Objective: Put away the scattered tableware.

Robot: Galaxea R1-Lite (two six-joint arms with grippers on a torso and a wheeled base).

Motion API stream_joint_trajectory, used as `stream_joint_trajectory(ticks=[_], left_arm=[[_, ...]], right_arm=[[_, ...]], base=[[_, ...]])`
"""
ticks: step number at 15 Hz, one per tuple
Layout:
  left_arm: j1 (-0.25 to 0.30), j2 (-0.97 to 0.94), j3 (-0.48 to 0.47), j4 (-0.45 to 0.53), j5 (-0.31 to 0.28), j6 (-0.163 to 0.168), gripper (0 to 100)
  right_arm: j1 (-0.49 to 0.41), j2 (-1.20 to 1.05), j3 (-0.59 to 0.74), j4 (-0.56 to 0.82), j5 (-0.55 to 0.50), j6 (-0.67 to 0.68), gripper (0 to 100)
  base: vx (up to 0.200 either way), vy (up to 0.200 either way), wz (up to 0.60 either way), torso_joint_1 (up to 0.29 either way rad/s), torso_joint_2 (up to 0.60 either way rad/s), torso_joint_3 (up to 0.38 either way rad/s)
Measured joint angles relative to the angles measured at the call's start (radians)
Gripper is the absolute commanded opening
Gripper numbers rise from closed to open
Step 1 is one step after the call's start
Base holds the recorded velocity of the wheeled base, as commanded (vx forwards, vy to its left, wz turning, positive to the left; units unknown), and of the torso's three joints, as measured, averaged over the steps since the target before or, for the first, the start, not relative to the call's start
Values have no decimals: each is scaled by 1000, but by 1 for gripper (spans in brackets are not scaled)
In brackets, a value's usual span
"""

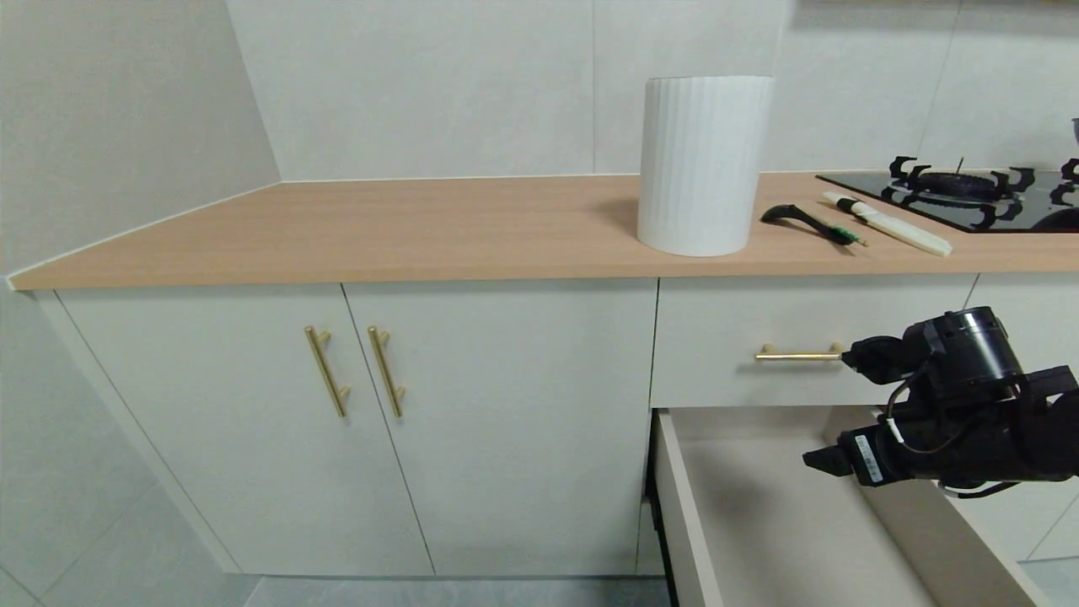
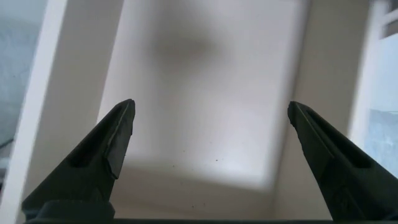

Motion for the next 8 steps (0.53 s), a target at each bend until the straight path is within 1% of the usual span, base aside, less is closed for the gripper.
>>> stream_joint_trajectory(ticks=[1,4,8], left_arm=[[0,0,0,0,0,0,100],[0,0,0,0,0,0,100],[0,0,0,0,0,0,100]], right_arm=[[1,-1,0,2,0,0,100],[0,-1,0,2,-1,0,100],[-1,2,-1,2,-1,0,100]], base=[[0,0,0,115,-251,-290],[0,0,0,121,-528,-300],[0,0,0,165,-475,-300]])
